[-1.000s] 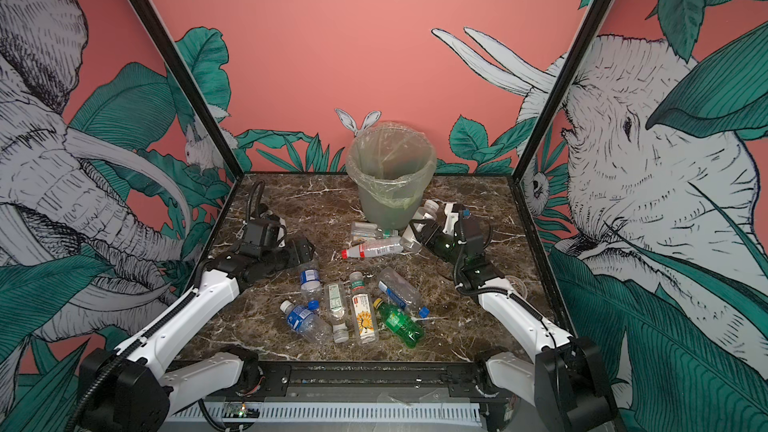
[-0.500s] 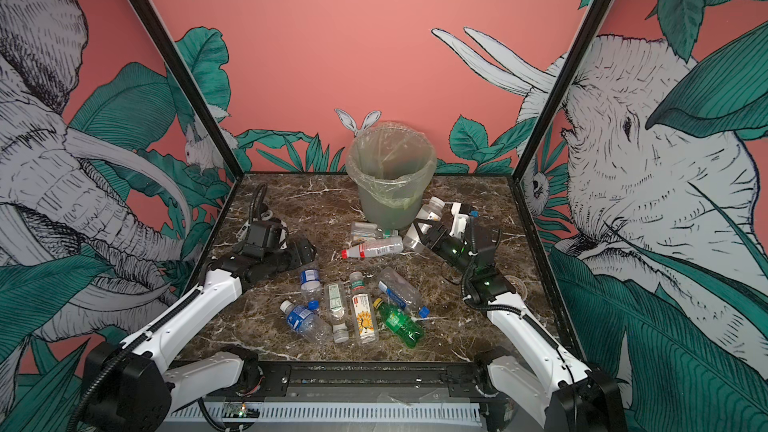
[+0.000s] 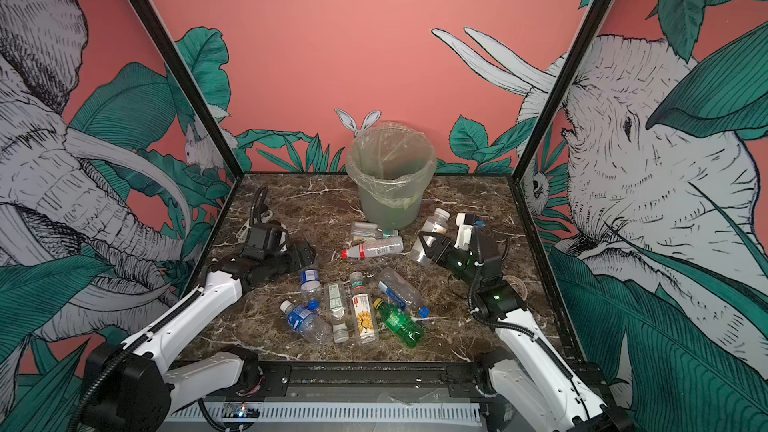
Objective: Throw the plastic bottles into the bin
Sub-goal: 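Lift the tea bottle with the right gripper toward the bin, then open the right gripper above the bin to drop the tea bottle, then withdraw the right gripper from the bin while the left lowers to the blue-label bottle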
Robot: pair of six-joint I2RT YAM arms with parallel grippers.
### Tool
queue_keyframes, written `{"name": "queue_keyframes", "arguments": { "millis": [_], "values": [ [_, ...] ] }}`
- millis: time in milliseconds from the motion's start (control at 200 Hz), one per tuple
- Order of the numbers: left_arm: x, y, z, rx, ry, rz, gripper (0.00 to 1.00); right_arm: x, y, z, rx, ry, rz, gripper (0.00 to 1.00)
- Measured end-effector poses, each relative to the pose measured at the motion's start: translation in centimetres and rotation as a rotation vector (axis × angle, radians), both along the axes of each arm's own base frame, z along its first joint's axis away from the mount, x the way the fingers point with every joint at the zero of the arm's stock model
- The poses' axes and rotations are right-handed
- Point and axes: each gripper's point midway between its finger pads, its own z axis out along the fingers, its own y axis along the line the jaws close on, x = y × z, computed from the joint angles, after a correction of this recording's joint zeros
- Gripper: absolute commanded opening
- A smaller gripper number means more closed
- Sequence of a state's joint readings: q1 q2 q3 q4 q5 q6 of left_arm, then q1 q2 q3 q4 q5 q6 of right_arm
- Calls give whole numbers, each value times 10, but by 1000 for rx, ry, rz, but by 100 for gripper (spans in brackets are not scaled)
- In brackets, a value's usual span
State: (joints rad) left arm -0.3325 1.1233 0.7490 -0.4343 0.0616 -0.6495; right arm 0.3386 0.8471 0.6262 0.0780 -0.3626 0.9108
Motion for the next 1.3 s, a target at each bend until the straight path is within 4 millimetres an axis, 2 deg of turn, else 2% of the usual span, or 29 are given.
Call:
{"name": "queue_keyframes", "arguments": {
  "millis": [120,145,220,240,260,290,295,305,320,370,440,495,540,600,700,870,950,1045,1085,1125,1155,1170,1245,1300],
  "values": [
    [-1,0,2,-7,-6,6,99,25,9,48,-4,-47,-3,47],
    [-1,1,2,-8,-8,7,99,35,14,65,-2,-67,0,47],
    [-3,2,4,-13,-17,12,99,62,29,97,0,-104,2,50],
    [-3,2,5,-13,-19,12,99,71,34,108,1,-115,1,54],
    [-3,2,5,-15,-21,13,99,80,37,113,-5,-113,-3,62],
    [-3,2,7,-17,-25,16,100,95,43,125,-10,-120,-13,83],
    [-3,2,7,-17,-25,16,100,98,44,127,-12,-121,-15,83],
    [-3,2,7,-17,-26,16,99,103,46,133,-11,-128,-19,94],
    [-3,2,7,-18,-27,16,99,110,48,134,-17,-120,-26,99],
    [-4,2,9,-22,-30,19,99,137,58,153,-28,-131,-38,99],
    [-4,3,10,-25,-34,23,99,173,69,170,-54,-142,-51,99],
    [-4,4,13,-27,-42,27,99,189,75,173,-65,-150,-60,99],
    [-5,5,15,-26,-48,29,99,193,75,166,-81,-133,-66,99],
    [-6,6,18,-25,-59,34,99,189,70,153,-117,-95,-78,99],
    [-8,8,21,-21,-66,35,99,167,58,155,-155,-96,-87,99],
    [-11,9,21,-6,-54,26,99,97,22,177,-202,-192,-110,99],
    [-11,10,23,-4,-54,24,99,69,6,169,-224,-222,-132,99],
    [-12,11,23,-2,-51,26,99,47,-10,133,-280,-200,-152,99],
    [-13,11,22,1,-46,27,99,41,-15,110,-311,-172,-152,99],
    [-14,12,22,3,-43,28,99,39,-17,93,-333,-146,-149,99],
    [-15,12,22,4,-40,28,99,37,-18,72,-360,-111,-141,99],
    [-16,13,22,5,-39,28,99,36,-18,68,-363,-105,-139,99],
    [-17,13,21,6,-35,29,99,30,-20,24,-409,-24,-119,99],
    [-19,14,21,7,-30,29,99,23,-23,4,-428,16,-110,99]
  ]
}}
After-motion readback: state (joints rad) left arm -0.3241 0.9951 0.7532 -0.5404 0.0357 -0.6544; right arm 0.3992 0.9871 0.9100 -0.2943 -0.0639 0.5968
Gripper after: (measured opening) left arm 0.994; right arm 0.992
